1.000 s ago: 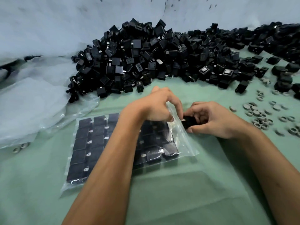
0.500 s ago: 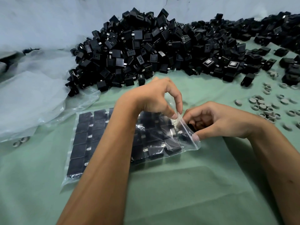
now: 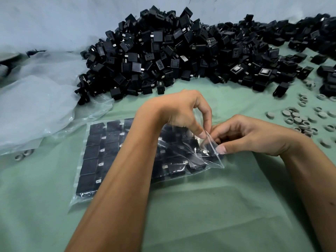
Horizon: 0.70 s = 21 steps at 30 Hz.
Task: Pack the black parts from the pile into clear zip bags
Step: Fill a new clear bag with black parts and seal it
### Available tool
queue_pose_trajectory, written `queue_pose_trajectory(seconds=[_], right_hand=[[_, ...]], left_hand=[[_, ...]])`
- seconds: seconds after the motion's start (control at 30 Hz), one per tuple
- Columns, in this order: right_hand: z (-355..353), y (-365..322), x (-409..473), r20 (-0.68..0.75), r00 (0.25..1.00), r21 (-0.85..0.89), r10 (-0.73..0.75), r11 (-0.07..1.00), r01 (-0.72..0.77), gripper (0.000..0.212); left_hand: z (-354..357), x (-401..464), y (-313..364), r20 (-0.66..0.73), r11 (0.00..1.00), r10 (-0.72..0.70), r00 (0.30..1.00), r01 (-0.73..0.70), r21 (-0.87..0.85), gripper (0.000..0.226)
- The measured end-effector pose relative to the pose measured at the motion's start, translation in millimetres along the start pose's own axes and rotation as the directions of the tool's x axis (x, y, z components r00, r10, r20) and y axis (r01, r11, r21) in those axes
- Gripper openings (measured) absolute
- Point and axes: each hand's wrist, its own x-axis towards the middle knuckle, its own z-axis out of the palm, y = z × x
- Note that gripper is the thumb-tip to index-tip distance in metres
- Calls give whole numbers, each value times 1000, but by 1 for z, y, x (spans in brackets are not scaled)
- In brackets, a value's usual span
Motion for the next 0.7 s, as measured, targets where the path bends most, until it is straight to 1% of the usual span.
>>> queue_pose_trajectory(seconds=[0.13,0.27,0.4,0.53,0.6,0.7], right_hand=[[4,1,4,-40,999,36,4,999,-3,28],[5,2,9,-34,999,22,-10,1000,11,19],[6,5,11,-54,998,47,-10,999,13,25],[4,6,9,-15,1000,112,-27,993,29,28],[2,6,7,12,1000,135,-15,991,13,23],[2,7,6,24,1000,133,12,991,-16,25]], left_hand=[[-2,0,0,3,1000,17,1000,-17,-24,20],[-1,0,-1,6,999,26,1000,-26,-28,20],[-1,0,0,18,1000,15,1000,-15,-14,19],[-1,0,2,32,1000,3,999,-3,-13,19],[-1,0,4,31,1000,-3,1000,3,2,19],[0,-1,6,27,1000,-4,1000,4,4,19]])
